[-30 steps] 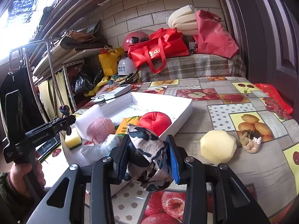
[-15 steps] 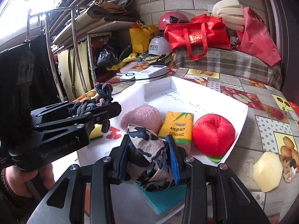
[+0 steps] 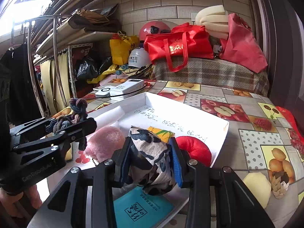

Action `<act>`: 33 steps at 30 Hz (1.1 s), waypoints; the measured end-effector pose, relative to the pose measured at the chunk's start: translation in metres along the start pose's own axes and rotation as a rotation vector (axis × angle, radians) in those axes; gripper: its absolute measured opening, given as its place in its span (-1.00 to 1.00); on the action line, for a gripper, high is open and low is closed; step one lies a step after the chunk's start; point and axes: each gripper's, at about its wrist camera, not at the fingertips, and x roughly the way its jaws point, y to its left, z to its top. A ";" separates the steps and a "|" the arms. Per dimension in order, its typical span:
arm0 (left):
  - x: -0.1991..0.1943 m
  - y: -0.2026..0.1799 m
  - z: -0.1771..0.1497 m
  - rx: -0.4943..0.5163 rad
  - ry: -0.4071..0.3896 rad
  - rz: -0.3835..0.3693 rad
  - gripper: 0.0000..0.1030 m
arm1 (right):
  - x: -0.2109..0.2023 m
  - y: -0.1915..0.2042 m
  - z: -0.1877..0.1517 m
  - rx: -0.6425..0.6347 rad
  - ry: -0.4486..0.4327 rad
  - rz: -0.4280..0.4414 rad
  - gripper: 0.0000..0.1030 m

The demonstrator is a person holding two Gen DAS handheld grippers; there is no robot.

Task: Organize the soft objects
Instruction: 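Lower cow-print cloth and braided knot into the tray and open both grippers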

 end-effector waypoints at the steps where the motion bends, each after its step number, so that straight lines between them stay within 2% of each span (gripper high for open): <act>1: 0.003 -0.001 0.001 -0.003 0.002 0.003 -0.38 | -0.001 0.003 0.000 -0.016 -0.006 -0.003 -0.26; 4: 0.011 0.001 0.004 -0.019 0.018 0.018 -0.38 | 0.003 0.004 0.002 -0.021 0.001 0.001 -0.27; 7: 0.016 0.004 0.005 -0.036 0.042 0.021 -0.29 | 0.009 -0.003 0.004 0.019 0.021 0.015 -0.25; 8: 0.017 0.005 0.005 -0.042 0.045 0.025 -0.25 | 0.010 -0.004 0.004 0.028 0.025 0.019 -0.22; 9: 0.016 0.006 0.004 -0.050 0.040 0.035 -0.12 | 0.012 -0.005 0.004 0.031 0.030 0.022 -0.21; 10: 0.013 0.007 0.004 -0.058 0.029 0.053 0.04 | 0.012 -0.004 0.004 0.028 0.035 0.022 -0.03; 11: 0.010 0.010 0.003 -0.075 0.011 0.078 0.11 | 0.012 -0.002 0.004 0.022 0.036 0.017 0.07; 12: 0.006 0.013 0.003 -0.093 -0.004 0.090 0.45 | 0.011 -0.003 0.004 0.024 0.032 0.003 0.42; 13: 0.003 0.015 0.002 -0.106 -0.020 0.105 0.74 | 0.011 -0.003 0.004 0.026 0.030 0.001 0.88; 14: -0.001 0.016 0.002 -0.112 -0.037 0.125 0.80 | 0.009 -0.003 0.003 0.025 0.024 -0.002 1.00; 15: -0.004 0.015 0.001 -0.110 -0.052 0.134 0.96 | 0.007 -0.003 0.003 0.023 0.014 -0.005 1.00; 16: -0.005 0.014 0.001 -0.100 -0.058 0.132 1.00 | 0.006 -0.002 0.003 0.020 0.006 -0.008 1.00; 23: -0.012 0.011 0.001 -0.079 -0.102 0.151 1.00 | 0.005 0.000 0.003 0.014 -0.013 -0.030 1.00; 33: -0.014 0.012 0.001 -0.079 -0.111 0.156 1.00 | 0.002 0.001 0.002 0.016 -0.024 -0.039 1.00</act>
